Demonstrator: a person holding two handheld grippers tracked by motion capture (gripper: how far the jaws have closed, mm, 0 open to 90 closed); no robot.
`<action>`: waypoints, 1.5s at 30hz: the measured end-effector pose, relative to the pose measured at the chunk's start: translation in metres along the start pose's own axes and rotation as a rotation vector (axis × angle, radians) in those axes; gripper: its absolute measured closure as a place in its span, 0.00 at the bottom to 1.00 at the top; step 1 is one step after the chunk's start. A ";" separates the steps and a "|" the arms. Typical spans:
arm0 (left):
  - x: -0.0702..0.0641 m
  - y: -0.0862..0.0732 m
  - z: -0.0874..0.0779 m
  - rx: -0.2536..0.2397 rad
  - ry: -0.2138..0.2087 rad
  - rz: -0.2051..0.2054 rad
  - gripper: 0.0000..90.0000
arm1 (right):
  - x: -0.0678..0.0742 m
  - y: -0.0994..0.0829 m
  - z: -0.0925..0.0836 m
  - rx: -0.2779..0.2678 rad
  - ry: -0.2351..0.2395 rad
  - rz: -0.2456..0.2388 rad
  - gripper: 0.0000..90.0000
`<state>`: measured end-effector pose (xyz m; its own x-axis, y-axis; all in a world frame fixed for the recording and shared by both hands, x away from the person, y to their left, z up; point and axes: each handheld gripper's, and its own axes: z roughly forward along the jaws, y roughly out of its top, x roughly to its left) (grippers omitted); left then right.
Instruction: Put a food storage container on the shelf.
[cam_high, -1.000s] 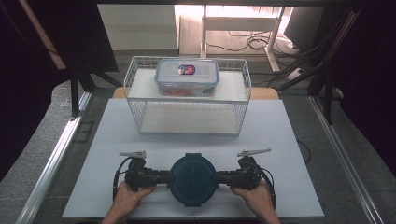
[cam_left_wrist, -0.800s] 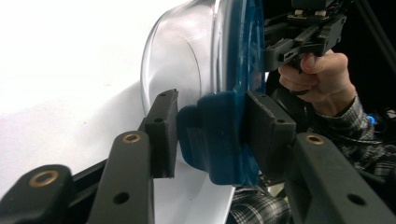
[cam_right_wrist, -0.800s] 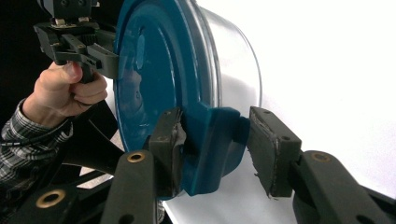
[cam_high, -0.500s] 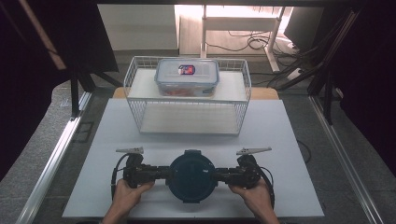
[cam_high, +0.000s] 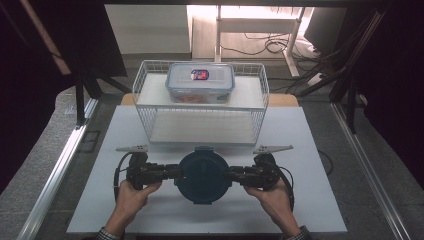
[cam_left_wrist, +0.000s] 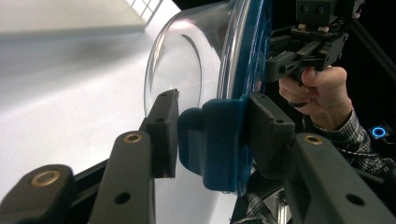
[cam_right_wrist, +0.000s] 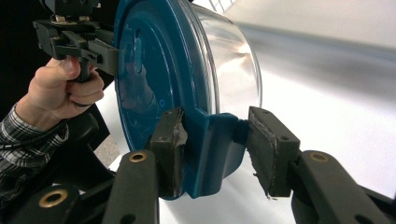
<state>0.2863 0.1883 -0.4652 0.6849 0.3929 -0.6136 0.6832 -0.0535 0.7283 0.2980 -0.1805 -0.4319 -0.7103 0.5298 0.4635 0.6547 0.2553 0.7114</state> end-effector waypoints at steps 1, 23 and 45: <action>0.000 0.002 -0.001 -0.001 0.000 0.002 0.64 | 0.001 0.004 -0.001 -0.001 -0.001 -0.005 0.63; -0.005 0.074 -0.013 -0.048 -0.027 0.036 0.64 | 0.010 0.074 -0.025 -0.082 -0.029 -0.056 0.63; -0.018 0.171 -0.033 -0.077 -0.003 0.071 0.64 | 0.010 0.161 -0.044 -0.184 -0.022 -0.067 0.63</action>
<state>0.3820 0.2025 -0.3196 0.7317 0.3882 -0.5603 0.6115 -0.0106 0.7912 0.3849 -0.1700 -0.2889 -0.7433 0.5349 0.4016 0.5464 0.1393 0.8259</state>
